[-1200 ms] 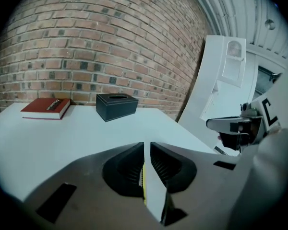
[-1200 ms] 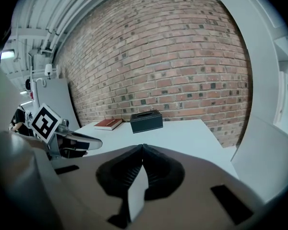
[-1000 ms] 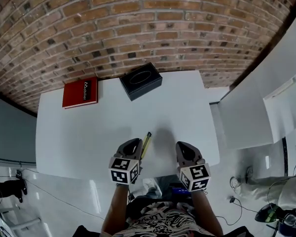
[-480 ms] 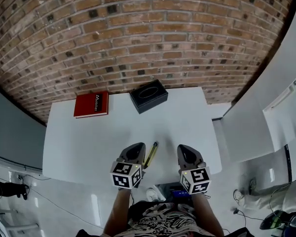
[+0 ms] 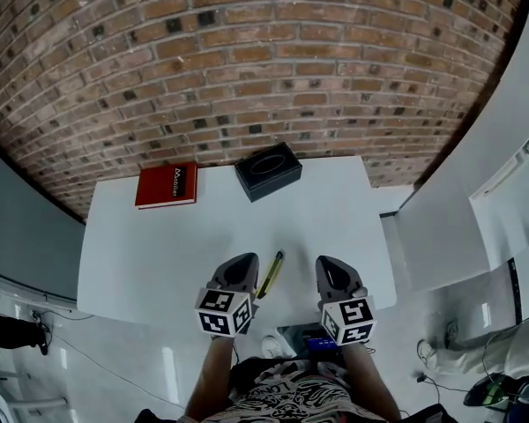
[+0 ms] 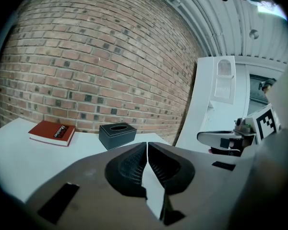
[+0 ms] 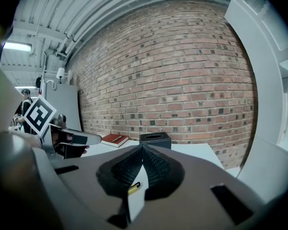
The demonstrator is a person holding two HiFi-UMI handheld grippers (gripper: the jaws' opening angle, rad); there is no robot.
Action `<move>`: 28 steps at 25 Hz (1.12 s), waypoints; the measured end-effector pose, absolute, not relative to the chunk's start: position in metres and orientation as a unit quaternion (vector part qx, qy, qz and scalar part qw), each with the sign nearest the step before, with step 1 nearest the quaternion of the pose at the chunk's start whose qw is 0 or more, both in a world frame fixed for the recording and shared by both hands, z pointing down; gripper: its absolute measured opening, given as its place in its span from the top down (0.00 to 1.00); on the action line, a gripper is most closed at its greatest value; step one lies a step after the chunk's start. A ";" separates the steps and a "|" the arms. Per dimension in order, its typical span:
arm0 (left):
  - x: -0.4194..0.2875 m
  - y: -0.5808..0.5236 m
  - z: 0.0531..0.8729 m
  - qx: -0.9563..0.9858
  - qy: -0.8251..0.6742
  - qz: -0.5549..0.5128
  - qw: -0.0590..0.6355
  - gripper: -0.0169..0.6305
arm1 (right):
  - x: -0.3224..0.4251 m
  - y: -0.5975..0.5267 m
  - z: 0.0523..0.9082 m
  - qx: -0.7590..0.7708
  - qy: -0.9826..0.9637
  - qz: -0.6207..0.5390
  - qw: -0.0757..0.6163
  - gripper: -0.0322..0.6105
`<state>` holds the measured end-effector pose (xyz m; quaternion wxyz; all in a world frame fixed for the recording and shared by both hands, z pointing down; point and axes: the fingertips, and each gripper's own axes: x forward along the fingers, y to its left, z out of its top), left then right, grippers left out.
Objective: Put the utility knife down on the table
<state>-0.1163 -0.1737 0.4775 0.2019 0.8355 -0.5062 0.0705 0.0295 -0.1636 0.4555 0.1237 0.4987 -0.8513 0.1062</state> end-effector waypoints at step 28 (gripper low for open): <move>-0.130 -0.176 0.484 0.830 -0.514 0.082 0.201 0.95 | 0.023 -0.163 0.460 0.492 -0.853 0.112 0.131 0.95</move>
